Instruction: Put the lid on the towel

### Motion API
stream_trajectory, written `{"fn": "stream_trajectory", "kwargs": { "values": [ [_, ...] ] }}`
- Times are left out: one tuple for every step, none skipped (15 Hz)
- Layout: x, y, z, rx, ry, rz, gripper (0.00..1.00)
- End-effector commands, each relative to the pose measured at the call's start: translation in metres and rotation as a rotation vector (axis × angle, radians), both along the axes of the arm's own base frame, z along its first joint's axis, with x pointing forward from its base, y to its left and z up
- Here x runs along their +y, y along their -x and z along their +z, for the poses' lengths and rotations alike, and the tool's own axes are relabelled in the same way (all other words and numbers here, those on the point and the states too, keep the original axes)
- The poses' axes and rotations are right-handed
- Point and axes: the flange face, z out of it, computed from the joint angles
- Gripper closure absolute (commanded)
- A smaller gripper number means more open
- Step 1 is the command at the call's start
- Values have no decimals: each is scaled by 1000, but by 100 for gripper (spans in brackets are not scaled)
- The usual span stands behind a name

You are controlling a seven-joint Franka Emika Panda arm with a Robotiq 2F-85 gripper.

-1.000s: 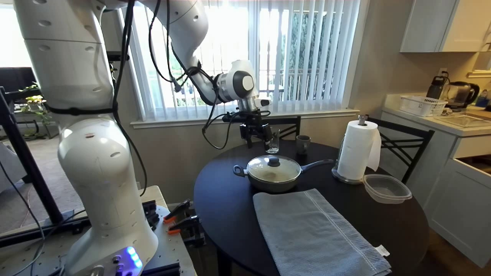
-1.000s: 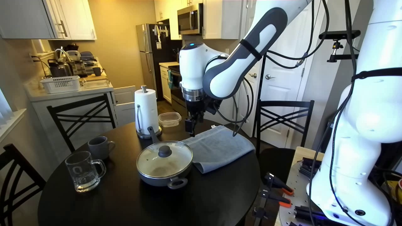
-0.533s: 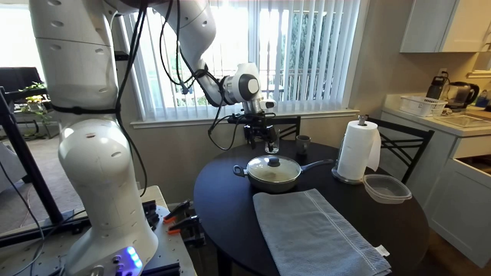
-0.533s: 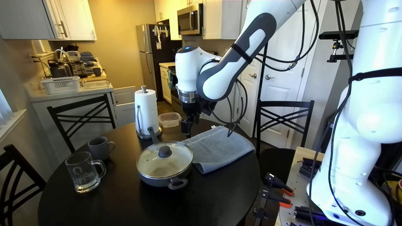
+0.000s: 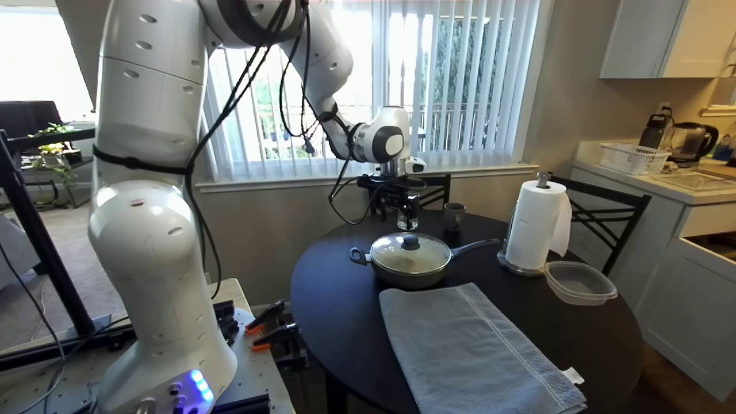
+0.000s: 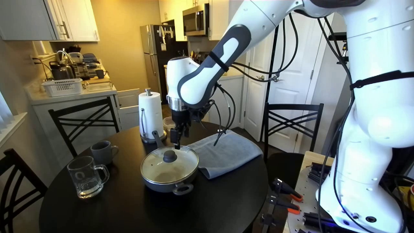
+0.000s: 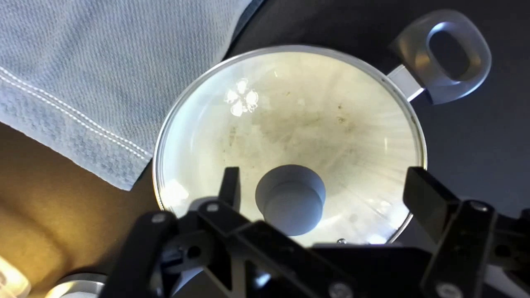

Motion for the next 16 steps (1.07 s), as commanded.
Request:
{"fn": "stream_trajectory", "kwargs": {
  "values": [
    [3, -23, -10, 42, 15, 22, 0],
    [1, -29, -17, 56, 30, 17, 0],
    [1, -36, -25, 71, 45, 14, 0],
    [0, -42, -32, 82, 60, 14, 0],
    [1, -50, -39, 93, 63, 16, 0],
    [1, -57, -44, 101, 59, 19, 0],
    [2, -64, -49, 104, 48, 20, 0],
    [4, -70, -54, 106, 40, 19, 0],
    [8, -76, -57, 104, 25, 22, 0],
    [10, -82, -61, 103, 21, 25, 0],
    [12, -86, -65, 106, 18, 23, 0],
    [13, -91, -68, 110, 10, 20, 0],
    [14, -94, -71, 110, 5, 13, 0],
    [15, -97, -73, 110, 4, 9, 0],
    [16, -99, -75, 110, 5, 6, 0],
    [17, -102, -76, 108, 9, 3, 0]
  ]
}}
